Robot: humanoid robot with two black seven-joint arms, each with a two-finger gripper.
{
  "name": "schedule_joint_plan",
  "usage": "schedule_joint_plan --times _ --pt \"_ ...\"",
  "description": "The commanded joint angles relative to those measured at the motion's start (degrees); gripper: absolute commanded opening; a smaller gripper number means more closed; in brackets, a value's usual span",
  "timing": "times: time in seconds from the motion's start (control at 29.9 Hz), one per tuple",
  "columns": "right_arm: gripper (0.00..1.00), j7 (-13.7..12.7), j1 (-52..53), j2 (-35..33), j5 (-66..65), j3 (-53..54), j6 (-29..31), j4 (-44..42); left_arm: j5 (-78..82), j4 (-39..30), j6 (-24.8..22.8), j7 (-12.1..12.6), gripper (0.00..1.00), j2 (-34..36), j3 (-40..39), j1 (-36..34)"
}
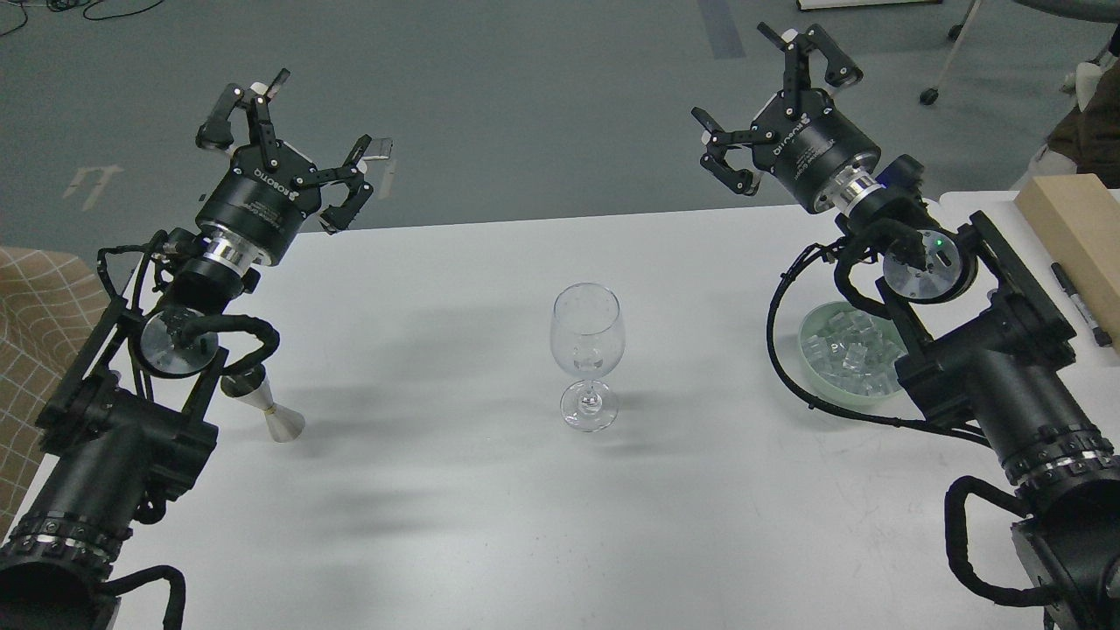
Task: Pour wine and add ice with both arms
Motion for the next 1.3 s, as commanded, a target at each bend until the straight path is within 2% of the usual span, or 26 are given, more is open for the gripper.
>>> schedule_joint_plan --times 0.0,1.27 --pt "1.00 0.00 0.03 0.01 0.04 -0.14 0.00 -0.04 -0.01 0.00 0.00 -0.16 0.98 -0.06 0.03 0.01" --pt "1.00 0.00 0.12 0.01 0.13 -0.23 0.00 0.05 -2.03 0.09 0.00 -0.51 0.98 0.12 0.21 0.01"
